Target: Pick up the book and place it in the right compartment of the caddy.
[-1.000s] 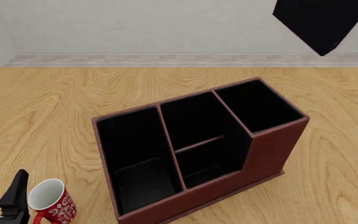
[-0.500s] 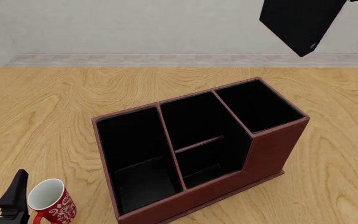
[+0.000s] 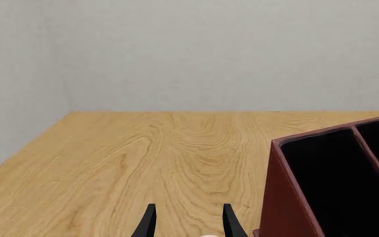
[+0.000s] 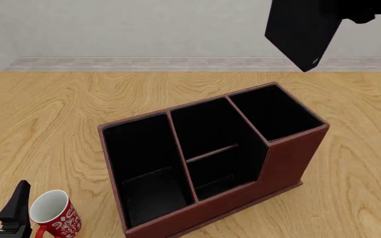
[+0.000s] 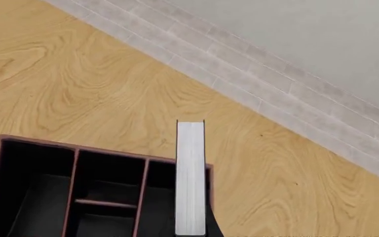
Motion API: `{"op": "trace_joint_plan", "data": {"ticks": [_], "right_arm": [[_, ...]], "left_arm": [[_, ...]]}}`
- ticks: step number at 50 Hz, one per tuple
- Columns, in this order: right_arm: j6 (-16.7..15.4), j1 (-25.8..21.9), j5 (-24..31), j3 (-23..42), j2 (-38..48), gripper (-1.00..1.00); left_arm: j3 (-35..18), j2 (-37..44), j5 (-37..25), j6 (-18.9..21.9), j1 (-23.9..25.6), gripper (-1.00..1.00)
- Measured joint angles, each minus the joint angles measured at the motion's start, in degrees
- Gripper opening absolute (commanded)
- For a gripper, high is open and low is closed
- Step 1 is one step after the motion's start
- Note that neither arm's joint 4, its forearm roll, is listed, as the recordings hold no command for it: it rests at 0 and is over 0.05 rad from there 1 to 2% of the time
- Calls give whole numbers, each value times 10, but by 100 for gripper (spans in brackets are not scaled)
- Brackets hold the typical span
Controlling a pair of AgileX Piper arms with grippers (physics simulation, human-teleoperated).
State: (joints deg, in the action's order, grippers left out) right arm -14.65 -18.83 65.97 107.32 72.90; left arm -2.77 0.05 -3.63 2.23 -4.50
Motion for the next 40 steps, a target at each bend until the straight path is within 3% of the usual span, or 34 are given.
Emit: {"op": "trace_joint_plan", "data": {"ticks": [40], "right_arm": [[36,-5,-116,-177,-33,-100]], "left_arm": [[13,0,5,3,-4,100]]}}
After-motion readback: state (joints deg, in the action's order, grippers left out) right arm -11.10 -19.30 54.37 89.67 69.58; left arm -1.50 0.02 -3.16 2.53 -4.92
